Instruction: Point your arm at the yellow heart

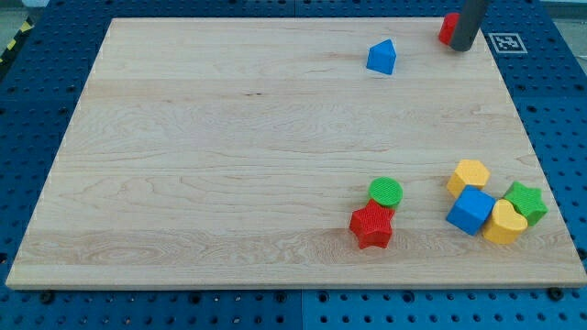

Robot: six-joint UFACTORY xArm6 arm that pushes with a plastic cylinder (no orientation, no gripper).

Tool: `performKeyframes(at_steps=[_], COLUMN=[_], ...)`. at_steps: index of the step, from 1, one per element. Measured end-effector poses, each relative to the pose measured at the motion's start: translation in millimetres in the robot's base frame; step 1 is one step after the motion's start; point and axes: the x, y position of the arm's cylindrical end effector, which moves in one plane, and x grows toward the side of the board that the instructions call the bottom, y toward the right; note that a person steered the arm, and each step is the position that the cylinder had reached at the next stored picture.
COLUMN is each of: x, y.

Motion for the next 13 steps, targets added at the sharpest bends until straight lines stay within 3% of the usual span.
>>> performKeyframes(at_steps=[1, 4, 6, 7, 8, 10, 12, 13], x=[0.5, 94.7, 106.8, 147.9, 190.4, 217.7, 224.5, 253.4], y=[4.5, -20.3, -20.3, -19.9, -2.5, 91.3, 92.8, 84.5])
